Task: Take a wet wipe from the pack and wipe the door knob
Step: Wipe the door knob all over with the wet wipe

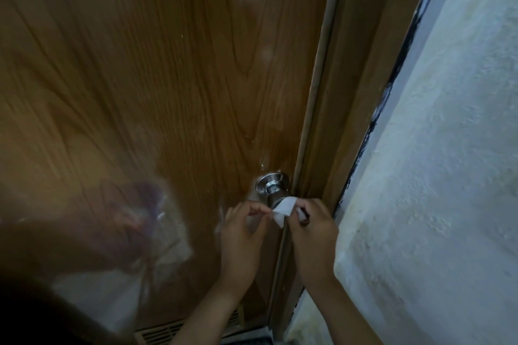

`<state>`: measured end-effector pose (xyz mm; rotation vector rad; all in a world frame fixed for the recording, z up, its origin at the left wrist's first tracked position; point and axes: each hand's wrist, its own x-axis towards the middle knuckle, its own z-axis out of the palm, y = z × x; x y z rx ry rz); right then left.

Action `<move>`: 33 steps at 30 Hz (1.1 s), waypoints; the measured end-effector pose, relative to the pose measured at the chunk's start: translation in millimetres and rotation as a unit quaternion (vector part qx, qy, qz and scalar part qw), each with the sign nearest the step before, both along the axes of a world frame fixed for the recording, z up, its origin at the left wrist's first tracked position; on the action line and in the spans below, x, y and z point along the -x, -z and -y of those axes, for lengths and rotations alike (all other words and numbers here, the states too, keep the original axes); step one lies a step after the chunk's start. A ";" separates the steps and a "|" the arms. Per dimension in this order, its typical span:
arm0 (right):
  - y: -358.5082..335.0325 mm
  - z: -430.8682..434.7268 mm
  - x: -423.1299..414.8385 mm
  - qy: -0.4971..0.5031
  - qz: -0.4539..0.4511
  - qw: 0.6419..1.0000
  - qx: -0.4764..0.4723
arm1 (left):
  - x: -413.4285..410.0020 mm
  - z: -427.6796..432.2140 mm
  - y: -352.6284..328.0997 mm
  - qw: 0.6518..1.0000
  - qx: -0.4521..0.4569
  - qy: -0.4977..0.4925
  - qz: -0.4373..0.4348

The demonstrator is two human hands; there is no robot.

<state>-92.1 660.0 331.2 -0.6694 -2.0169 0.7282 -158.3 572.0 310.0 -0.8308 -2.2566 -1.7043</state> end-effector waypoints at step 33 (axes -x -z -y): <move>-67.7 1.5 -19.3 -0.273 -0.023 0.903 0.332 | 2.9 19.3 -45.4 0.893 -0.220 0.235 0.315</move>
